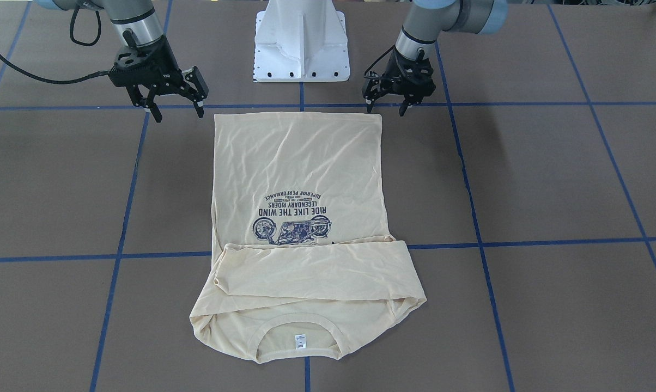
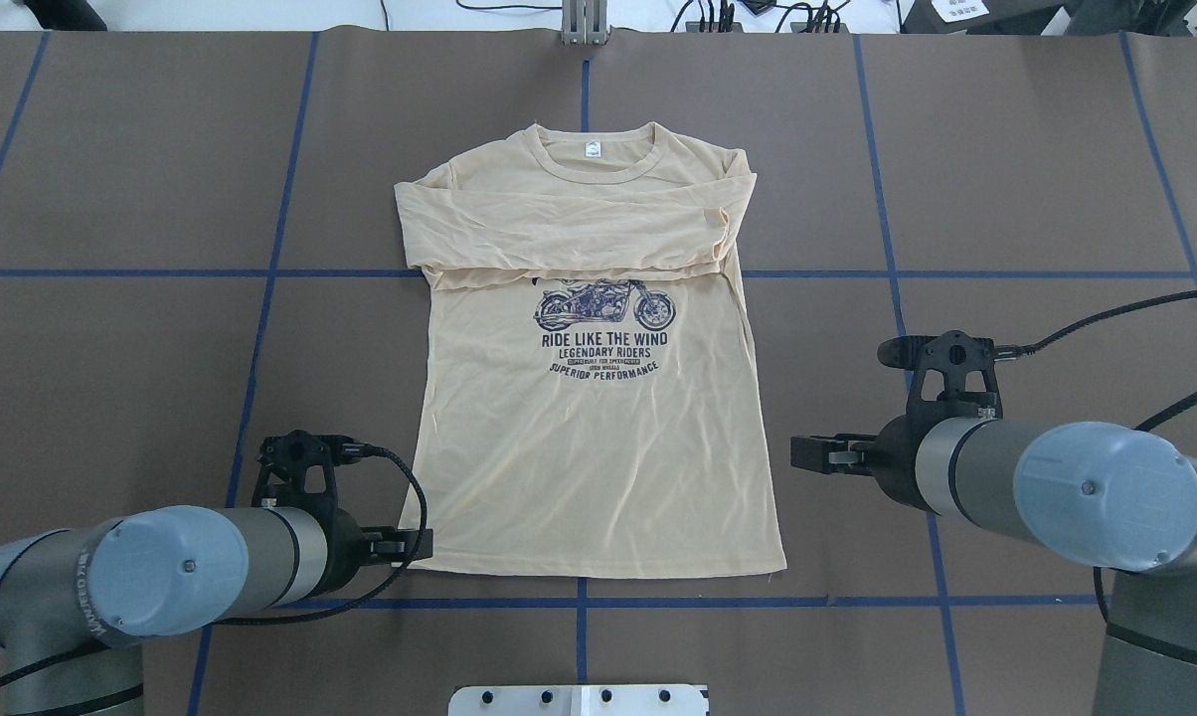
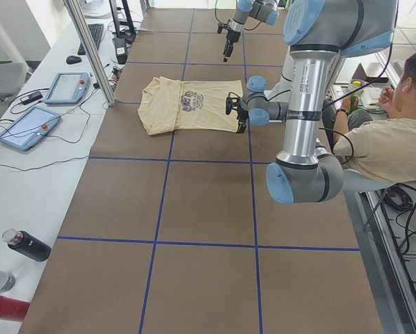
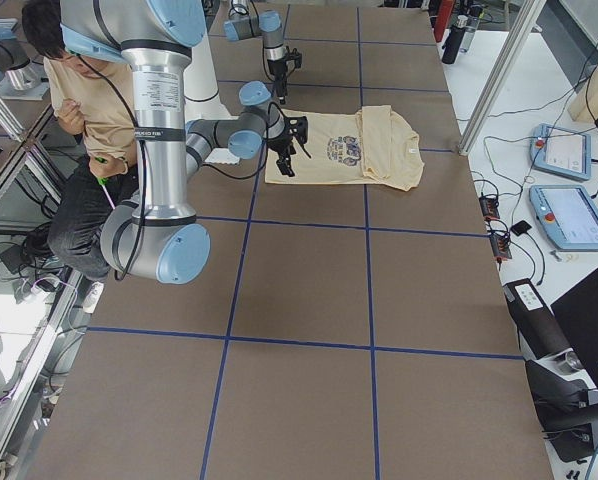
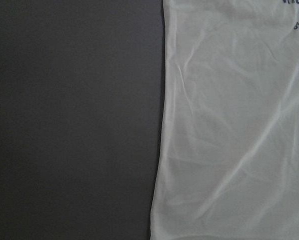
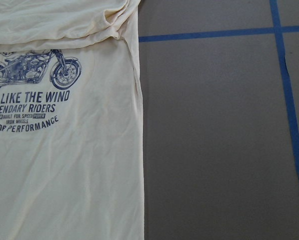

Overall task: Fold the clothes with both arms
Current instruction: 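Move both grippers down to the hem corners nearest the robot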

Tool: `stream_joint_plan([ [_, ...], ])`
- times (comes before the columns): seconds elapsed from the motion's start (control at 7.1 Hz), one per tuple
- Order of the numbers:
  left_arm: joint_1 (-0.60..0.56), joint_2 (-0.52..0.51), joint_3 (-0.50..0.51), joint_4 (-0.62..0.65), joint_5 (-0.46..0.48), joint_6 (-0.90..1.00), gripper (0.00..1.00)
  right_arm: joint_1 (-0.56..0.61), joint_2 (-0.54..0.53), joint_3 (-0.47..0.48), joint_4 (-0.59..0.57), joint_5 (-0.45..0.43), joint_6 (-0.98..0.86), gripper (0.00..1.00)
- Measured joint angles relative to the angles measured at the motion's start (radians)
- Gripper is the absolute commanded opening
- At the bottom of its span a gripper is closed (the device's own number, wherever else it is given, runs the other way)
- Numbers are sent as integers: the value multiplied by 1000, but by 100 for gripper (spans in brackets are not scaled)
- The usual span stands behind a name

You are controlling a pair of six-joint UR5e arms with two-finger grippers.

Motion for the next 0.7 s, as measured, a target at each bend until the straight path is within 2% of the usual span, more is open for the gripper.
stream_joint_plan([
  [0.56,11,-36,59,-2,-5,1,59,-1,2,0,0,-1,0,100],
  [0.7,14,-37,63,-2,-6,0,52,-1,2,0,0,-1,0,100],
])
